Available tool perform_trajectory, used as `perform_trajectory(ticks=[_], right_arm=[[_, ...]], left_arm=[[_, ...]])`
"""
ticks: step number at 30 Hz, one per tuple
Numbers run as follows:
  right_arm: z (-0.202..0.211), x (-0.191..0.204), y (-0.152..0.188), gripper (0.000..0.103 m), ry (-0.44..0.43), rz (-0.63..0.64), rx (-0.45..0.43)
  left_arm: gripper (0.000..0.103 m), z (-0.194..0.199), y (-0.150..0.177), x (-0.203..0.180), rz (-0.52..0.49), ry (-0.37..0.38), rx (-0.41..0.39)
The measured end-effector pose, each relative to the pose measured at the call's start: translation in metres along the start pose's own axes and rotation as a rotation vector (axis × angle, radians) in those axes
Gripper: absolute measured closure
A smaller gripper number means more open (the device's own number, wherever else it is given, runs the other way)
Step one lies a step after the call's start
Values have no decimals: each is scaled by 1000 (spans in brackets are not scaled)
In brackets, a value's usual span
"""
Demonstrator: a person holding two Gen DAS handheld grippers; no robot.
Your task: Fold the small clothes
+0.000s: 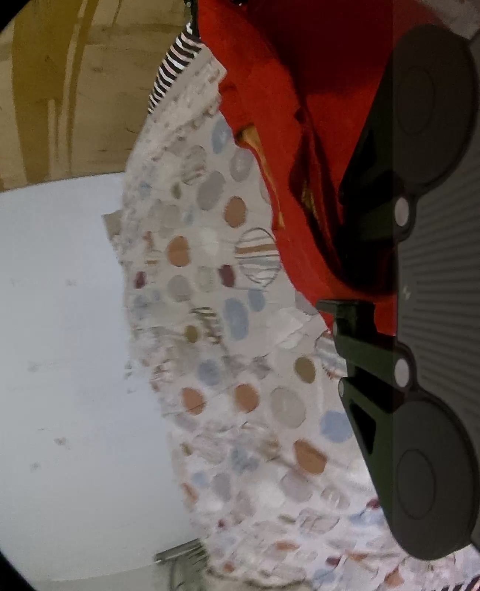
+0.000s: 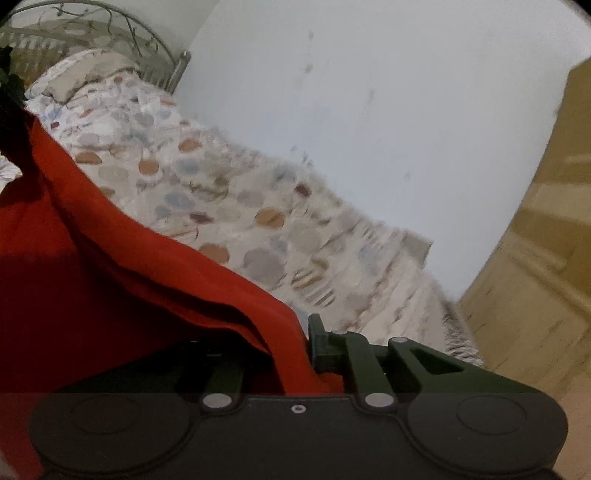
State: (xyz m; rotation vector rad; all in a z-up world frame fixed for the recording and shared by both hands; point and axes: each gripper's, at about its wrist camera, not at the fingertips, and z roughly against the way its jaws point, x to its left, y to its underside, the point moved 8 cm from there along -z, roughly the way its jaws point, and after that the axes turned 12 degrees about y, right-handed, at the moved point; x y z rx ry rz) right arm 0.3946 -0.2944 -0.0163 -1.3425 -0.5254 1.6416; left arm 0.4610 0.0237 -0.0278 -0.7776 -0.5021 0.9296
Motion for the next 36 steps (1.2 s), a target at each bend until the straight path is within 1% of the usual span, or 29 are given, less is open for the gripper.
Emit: perform_trajectory(ticks=[3, 6, 9, 11, 12, 14, 15, 16, 17, 19, 23, 26, 28, 29, 30, 32, 33, 34, 36], right_arm=[[-30, 9, 3, 89, -29, -25, 55], [-51, 17, 13, 87, -43, -35, 102], [-70, 21, 21, 79, -47, -33, 135], [-79, 20, 28, 63, -44, -47, 159], [-82, 19, 30, 61, -45, -63, 169], [-89, 16, 35, 52, -52, -102, 190], [-92, 14, 36, 50, -53, -120, 198], [-94, 12, 38, 48, -53, -139, 204], [-97, 10, 39, 47, -55, -155, 211], [-103, 7, 42, 45, -53, -189, 224], [-110, 5, 47, 43, -47, -244, 250], [-111, 8, 50, 39, -31, -241, 249], [-110, 9, 52, 34, -19, -236, 242], [-110, 9, 54, 31, -12, -239, 241], [-111, 9, 55, 29, -6, -243, 241], [-111, 7, 58, 23, 6, -257, 247], [-112, 6, 59, 21, 11, -267, 251], [-113, 5, 61, 18, 15, -276, 255], [-114, 3, 63, 14, 24, -292, 262]], left_arm=[[90, -31, 5, 11, 32, 27, 50], [90, -55, 10, 16, 32, 43, 85], [84, -73, 14, 21, 42, 63, 111], [68, -80, 14, 27, 77, 72, 120], [65, -82, 13, 32, 102, 79, 119], [60, -85, 13, 42, 156, 118, 125], [58, -87, 14, 47, 184, 140, 128], [53, -88, 14, 52, 209, 153, 132], [48, -89, 15, 56, 228, 158, 135], [42, -91, 16, 63, 248, 159, 137], [35, -93, 16, 69, 262, 152, 131], [31, -94, 13, 75, 288, 149, 119], [29, -94, 10, 82, 303, 129, 108], [29, -93, 8, 84, 294, 103, 99], [29, -91, 6, 88, 277, 62, 89], [28, -87, 1, 99, 240, -54, 76], [28, -85, -1, 104, 235, -98, 75], [27, -84, -2, 108, 244, -113, 78], [25, -79, -1, 113, 285, -114, 73]])
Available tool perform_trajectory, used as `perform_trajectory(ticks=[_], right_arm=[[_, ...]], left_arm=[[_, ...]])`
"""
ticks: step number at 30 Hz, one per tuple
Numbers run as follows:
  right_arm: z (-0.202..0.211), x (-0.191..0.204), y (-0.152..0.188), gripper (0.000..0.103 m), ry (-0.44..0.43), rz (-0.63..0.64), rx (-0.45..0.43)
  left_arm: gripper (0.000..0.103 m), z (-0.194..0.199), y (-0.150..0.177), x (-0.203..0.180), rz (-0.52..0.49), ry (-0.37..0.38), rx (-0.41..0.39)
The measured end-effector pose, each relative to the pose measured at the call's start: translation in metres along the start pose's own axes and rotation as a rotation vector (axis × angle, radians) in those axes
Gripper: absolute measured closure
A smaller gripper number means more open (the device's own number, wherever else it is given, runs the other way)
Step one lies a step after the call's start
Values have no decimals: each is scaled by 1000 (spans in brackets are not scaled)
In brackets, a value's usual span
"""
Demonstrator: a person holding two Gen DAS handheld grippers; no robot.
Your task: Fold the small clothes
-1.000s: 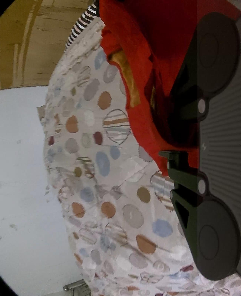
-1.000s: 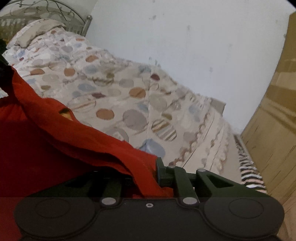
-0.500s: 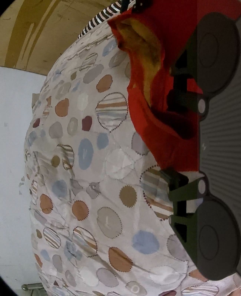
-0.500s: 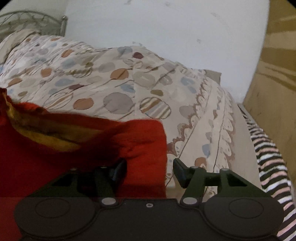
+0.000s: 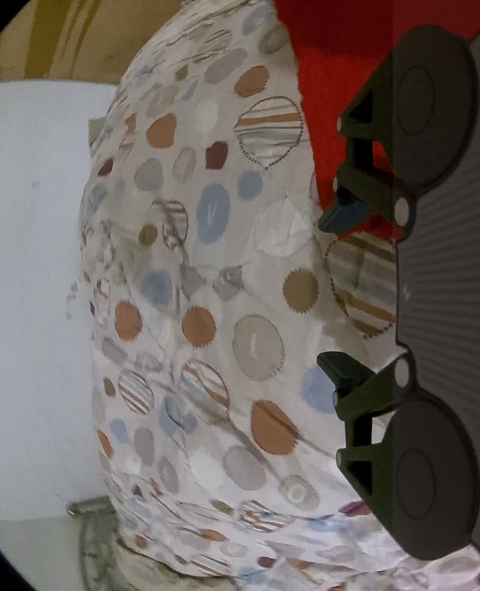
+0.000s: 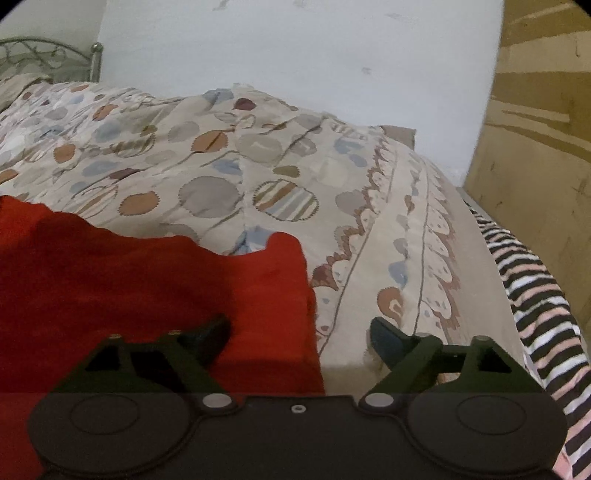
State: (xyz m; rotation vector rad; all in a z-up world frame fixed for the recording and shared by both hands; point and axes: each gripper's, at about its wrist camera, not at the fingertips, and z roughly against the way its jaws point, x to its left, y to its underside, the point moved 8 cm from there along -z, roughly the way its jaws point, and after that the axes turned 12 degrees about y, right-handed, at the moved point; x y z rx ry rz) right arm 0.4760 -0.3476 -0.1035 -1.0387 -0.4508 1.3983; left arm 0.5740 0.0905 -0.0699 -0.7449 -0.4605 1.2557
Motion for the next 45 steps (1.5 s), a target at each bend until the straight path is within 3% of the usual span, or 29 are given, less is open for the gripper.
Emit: perform_trajectory(ticks=[2, 4, 7, 11, 15, 20, 30, 35, 38, 40, 42, 45], right_arm=[[-1, -2, 0, 8, 10, -14, 3], [1, -4, 0, 3, 25, -23, -4], [7, -9, -2, 1, 59, -36, -35], [25, -15, -13, 1, 111, -40, -164], [25, -9, -24, 1, 131, 36, -206], [-6, -4, -8, 1, 213, 107, -108], [-10, -8, 4, 1, 193, 48, -103], [-5, -3, 4, 0, 229, 78, -148], [-4, 1, 3, 0, 250, 113, -168], [-6, -2, 0, 1, 190, 98, -136], [0, -11, -8, 1, 138, 87, -101], [31, -30, -24, 1, 257, 93, -169]], left_arm=[[13, 10, 3, 2, 47, 12, -35], [8, 22, 9, -3, 81, 32, -85], [6, 34, 21, -17, 127, 82, -114], [6, 37, 30, -33, 167, 121, -90], [6, 25, 38, -42, 146, 58, -67], [5, 10, 60, -36, 137, -91, -54], [0, -3, 86, -18, 219, -70, -113], [0, -1, 87, -22, 177, -85, -143], [0, 5, 83, -22, 188, -82, -121], [0, 17, 76, -21, 193, -96, -105], [0, 38, 68, -21, 167, -128, -143], [0, 79, 58, -15, 111, -234, -234]])
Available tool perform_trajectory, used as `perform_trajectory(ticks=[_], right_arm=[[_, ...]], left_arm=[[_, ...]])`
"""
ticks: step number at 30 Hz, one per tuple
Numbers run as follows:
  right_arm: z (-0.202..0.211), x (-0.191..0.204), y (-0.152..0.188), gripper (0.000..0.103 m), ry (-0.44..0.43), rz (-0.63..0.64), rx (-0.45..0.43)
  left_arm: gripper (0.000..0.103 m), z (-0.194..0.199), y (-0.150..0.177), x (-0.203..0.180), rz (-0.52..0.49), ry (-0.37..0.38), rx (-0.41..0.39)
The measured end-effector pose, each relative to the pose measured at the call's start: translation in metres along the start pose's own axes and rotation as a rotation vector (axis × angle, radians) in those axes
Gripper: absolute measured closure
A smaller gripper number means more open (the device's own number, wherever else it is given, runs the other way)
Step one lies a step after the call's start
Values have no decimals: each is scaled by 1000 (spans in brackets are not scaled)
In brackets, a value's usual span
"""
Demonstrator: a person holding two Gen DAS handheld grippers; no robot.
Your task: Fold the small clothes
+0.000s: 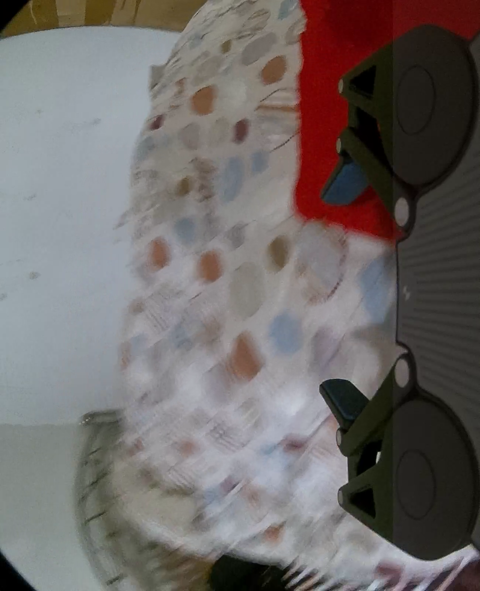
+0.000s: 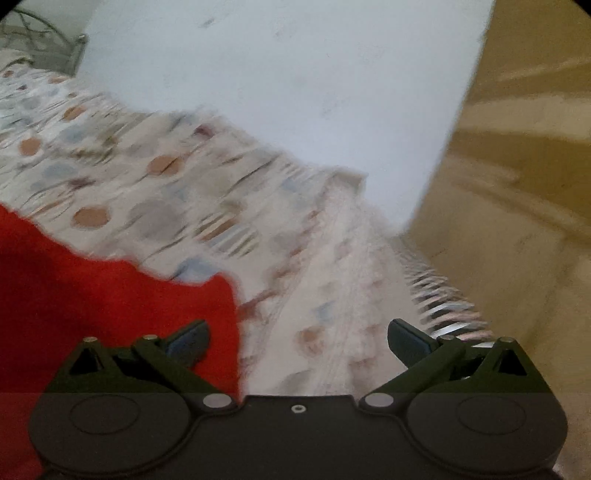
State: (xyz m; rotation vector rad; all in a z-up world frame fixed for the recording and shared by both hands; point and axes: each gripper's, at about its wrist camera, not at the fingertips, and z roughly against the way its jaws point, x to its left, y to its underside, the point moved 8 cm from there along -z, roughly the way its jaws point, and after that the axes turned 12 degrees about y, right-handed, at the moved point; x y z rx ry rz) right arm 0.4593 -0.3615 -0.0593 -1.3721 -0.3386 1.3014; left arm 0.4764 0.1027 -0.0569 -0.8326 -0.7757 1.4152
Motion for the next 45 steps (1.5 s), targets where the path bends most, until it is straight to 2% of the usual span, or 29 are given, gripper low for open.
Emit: perform_trajectory(ticks=[2, 6, 10, 13, 15, 18, 20, 23, 27, 29, 36, 40, 45], right_arm=[[24, -12, -11, 1, 19, -12, -40], [78, -3, -25, 0, -65, -38, -97], [119, 40, -29, 0, -205, -51, -112], [136, 79, -26, 0, -273, -21, -111], [142, 100, -19, 0, -289, 10, -90], [143, 120, 7, 1, -254, 38, -58], [146, 121, 26, 1, -236, 16, -55], [152, 118, 33, 1, -226, -11, -72], [142, 118, 36, 1, -283, -46, -8], [140, 116, 39, 1, -316, -77, 16], [143, 117, 42, 1, -313, -94, -8], [145, 117, 43, 1, -296, -93, -23], [144, 117, 44, 1, -294, -97, -29]], left_arm=[[0, 16, -7, 7, 1, -24, -21], [0, 42, -8, 19, 68, -1, -15], [0, 62, 7, 36, 132, 27, 21], [0, 74, 24, 48, 159, 28, 64], [0, 79, 36, 53, 172, 30, 91], [0, 84, 54, 57, 201, 50, 115], [0, 83, 63, 56, 222, 79, 125], [0, 79, 75, 51, 276, 132, 145], [0, 78, 82, 34, 355, 334, 111], [0, 74, 81, 23, 343, 389, 98], [0, 44, 69, -16, 161, 435, 122], [0, 31, 73, -30, 179, 481, 159], [0, 14, 84, -31, 155, 455, 227]])
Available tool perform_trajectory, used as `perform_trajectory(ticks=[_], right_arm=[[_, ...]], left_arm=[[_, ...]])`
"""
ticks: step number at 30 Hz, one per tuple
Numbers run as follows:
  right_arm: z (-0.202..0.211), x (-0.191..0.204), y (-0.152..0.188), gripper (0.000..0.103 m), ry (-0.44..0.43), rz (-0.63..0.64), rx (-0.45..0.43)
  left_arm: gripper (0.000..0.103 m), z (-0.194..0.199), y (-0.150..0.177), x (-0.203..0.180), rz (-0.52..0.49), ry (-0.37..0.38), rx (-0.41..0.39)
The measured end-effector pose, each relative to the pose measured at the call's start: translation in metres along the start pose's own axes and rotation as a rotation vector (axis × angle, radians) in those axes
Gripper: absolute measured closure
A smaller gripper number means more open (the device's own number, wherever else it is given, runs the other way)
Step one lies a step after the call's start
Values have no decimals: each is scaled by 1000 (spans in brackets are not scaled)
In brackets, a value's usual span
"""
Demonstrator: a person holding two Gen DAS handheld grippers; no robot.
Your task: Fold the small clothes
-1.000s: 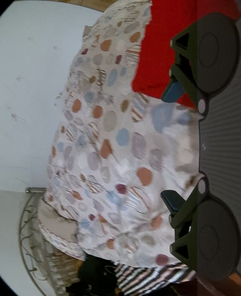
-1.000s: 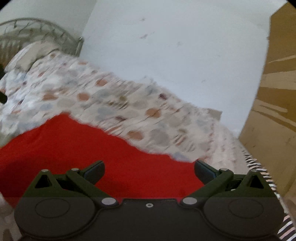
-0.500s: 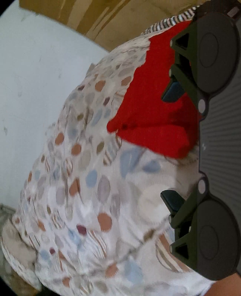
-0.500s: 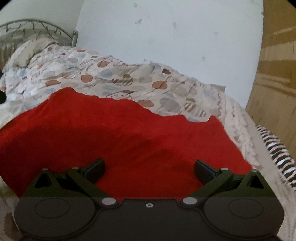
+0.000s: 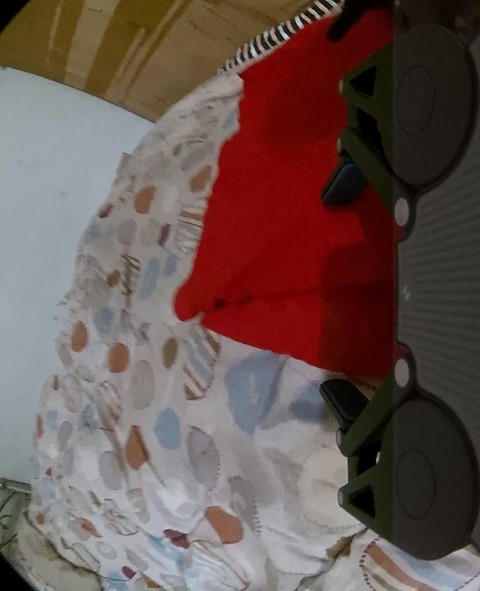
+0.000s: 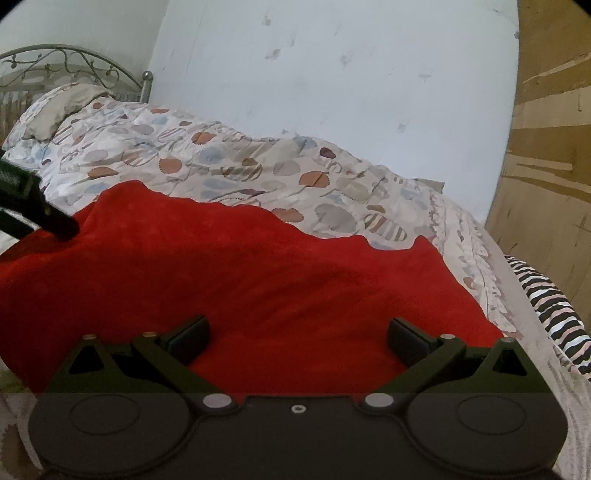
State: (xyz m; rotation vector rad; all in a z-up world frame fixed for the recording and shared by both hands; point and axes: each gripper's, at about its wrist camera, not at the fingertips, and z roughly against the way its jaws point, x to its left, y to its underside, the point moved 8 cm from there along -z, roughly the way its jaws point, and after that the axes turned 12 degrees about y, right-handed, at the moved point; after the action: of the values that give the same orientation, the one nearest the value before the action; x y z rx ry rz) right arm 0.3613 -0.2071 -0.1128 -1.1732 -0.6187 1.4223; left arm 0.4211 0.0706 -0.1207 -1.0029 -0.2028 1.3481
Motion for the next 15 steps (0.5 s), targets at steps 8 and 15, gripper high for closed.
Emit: perform_trajectory(ticks=[8, 15], right_arm=[[0, 0, 0, 1, 1, -2, -3], [0, 0, 1, 1, 1, -2, -4]], left_arm=[[5, -8, 6, 20, 116, 92, 85], [46, -1, 3, 15, 198, 150, 78]])
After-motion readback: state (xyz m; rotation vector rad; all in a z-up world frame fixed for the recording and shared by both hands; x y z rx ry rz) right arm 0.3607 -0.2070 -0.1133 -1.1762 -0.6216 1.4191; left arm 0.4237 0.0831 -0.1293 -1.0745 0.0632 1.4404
